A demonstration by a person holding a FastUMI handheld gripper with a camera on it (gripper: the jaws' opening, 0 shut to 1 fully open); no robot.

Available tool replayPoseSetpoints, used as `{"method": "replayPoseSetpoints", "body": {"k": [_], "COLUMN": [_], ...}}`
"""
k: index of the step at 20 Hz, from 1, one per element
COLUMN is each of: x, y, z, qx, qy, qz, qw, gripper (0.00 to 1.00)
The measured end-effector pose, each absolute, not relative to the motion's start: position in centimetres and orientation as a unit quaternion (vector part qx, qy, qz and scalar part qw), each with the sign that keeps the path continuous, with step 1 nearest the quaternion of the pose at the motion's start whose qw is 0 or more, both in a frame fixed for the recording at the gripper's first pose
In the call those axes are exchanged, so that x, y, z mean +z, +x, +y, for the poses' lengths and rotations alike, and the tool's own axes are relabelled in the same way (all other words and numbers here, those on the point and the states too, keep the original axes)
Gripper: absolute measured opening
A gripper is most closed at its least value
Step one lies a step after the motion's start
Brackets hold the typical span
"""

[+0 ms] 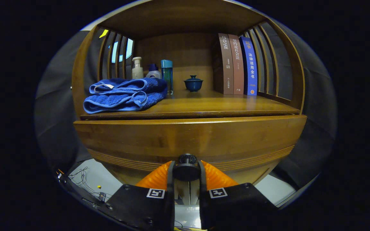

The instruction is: Pull open the drawer, take out the items inside it, and place them on the countertop above the cabinet.

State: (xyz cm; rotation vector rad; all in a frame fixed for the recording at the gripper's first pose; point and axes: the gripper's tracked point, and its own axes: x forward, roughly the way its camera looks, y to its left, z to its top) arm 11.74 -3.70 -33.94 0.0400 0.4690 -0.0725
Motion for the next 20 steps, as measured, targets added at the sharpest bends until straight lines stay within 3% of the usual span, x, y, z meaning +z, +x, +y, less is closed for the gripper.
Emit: {"method": "replayPoseSetpoints", "body": {"k": [20], "x": [-32.8], "y": [-1.9], "z": [-2.1], "qx": [-0.036], "qy": [0.017], "qz": [0.273], "qw": [0.961], "gripper": [0.34]}}
